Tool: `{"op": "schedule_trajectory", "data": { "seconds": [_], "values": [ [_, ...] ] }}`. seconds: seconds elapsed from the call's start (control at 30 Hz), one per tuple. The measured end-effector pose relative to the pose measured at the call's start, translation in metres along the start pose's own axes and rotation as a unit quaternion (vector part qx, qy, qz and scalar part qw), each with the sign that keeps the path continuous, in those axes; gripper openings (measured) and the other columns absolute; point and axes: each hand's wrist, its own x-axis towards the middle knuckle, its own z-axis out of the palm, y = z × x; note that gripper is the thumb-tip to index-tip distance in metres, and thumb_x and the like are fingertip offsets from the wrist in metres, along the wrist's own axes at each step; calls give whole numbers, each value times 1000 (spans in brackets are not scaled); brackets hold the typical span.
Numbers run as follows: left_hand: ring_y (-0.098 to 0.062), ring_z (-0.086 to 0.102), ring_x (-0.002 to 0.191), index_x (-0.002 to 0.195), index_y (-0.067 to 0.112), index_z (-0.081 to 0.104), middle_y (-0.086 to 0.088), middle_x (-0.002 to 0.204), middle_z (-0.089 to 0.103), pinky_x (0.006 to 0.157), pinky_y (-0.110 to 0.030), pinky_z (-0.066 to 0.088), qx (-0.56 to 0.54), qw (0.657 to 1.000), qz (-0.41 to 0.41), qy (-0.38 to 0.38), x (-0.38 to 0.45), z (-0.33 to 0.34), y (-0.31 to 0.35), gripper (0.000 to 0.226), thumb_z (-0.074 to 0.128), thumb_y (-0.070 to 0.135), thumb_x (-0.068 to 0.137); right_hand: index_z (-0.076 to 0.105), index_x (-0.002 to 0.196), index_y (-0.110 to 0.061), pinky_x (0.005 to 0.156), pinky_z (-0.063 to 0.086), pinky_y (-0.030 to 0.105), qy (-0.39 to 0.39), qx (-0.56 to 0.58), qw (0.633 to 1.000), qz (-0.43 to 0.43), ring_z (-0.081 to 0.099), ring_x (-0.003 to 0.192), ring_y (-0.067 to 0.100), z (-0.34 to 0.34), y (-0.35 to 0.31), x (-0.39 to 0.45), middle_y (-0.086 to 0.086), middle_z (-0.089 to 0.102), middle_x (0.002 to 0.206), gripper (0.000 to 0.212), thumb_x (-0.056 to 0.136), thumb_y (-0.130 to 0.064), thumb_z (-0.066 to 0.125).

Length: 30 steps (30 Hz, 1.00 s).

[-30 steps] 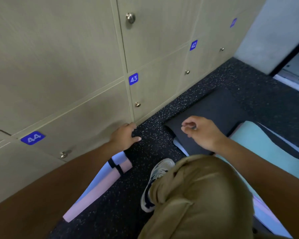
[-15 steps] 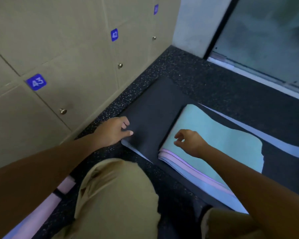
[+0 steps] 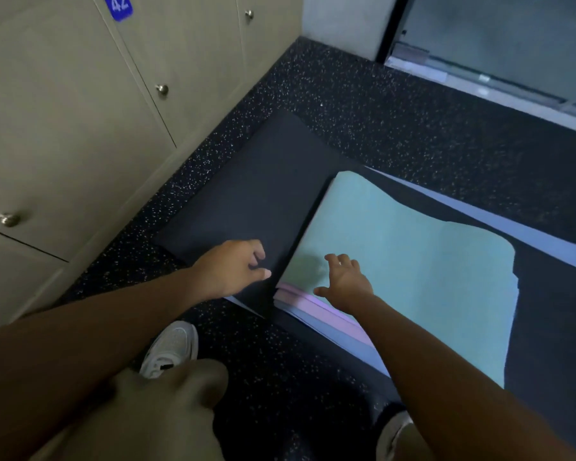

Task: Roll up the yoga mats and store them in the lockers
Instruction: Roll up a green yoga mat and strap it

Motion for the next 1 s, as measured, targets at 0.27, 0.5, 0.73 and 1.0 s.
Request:
{"op": "schedule_trajectory", "data": {
  "seconds": [0.27, 0.5, 0.73, 1.0],
  "values": [
    [-12, 66, 101, 117, 25, 65, 6, 109, 70, 96, -39, 53, -12, 999, -32, -26, 19, 47, -28, 38, 74, 47, 88, 5, 161, -23, 121, 27, 44, -19, -100, 993, -50, 6, 154, 34, 43, 7, 61, 12, 0, 168, 116, 79, -54, 81],
    [-10, 67, 91, 104, 29, 62, 11, 94, 71, 91, -39, 54, -27, 997, -56, -37, 20, 65, -56, 29, 77, 46, 86, -15, 161, -28, 125, 18, 45, -10, -196, 978, -66, -8, 155, 37, 74, 20, 74, 13, -18, 168, 121, 84, -64, 71],
    [-11, 67, 95, 112, 22, 64, 7, 98, 70, 94, -37, 53, -16, 996, -68, -51, 16, 67, -55, 33, 76, 42, 88, 16, 157, -28, 115, 36, 46, 14, -101, 991, -88, 16, 148, 32, 65, 26, 80, 6, 11, 160, 102, 80, -48, 80],
    [-7, 66, 93, 114, 25, 63, 10, 101, 71, 95, -36, 53, -1, 997, -54, -54, 8, 54, -45, 33, 74, 44, 89, 58, 126, -21, 90, 48, 32, 4, 22, 997, -70, 56, 118, 29, 37, 39, 72, 6, 59, 126, 37, 90, -20, 65]
  ]
}}
